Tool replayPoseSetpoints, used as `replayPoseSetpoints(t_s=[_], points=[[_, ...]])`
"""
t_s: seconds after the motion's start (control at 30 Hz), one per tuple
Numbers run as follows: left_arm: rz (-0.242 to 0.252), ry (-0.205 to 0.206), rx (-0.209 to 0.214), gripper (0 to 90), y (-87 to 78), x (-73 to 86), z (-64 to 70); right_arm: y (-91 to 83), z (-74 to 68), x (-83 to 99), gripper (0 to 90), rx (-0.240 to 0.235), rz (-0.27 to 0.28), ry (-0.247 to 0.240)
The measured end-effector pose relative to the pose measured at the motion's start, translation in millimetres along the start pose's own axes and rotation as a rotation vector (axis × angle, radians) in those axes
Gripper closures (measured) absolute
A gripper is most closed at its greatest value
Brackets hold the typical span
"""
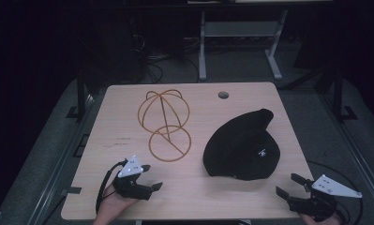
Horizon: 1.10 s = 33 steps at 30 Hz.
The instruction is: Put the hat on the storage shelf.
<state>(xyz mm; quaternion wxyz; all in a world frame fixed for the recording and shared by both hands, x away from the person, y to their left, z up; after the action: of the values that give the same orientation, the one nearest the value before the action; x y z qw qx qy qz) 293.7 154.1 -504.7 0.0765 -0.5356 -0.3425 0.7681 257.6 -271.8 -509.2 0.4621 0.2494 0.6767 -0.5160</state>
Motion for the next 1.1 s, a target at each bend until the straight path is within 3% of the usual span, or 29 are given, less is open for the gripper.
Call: replayPoseSetpoints(t_s=[0.47, 0.77, 1.1], points=[[0.006, 0.005, 0.038, 20.1, 3.1, -3.1, 8.6, -0.3, 0.9, -0.7, 17.7, -0.002, 0.011, 0.013], [-0.002, 0.059, 0.066, 20.1, 10.9, -16.5, 24.1, -1.3, -0.5, -1.7, 17.5, -0.003, 0.017, 0.013], [-0.011, 0.109, 0.126, 20.1, 30.4, -42.2, 47.0, -3.3, 0.0, -2.6, 17.4, -0.010, 0.030, 0.023]])
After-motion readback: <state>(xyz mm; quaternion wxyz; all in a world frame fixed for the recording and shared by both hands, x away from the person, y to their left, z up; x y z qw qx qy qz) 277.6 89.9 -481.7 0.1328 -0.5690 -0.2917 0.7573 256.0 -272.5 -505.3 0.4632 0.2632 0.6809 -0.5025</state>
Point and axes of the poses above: each handheld gripper's, and its own axes: y roughly forward along the jaws, x roughly out of its underside, z roughly to its right, the point moved 10 cm from there along y, roughly forward along the jaws, and after that the axes turned 13 degrees about x, right-handed, at the moved point
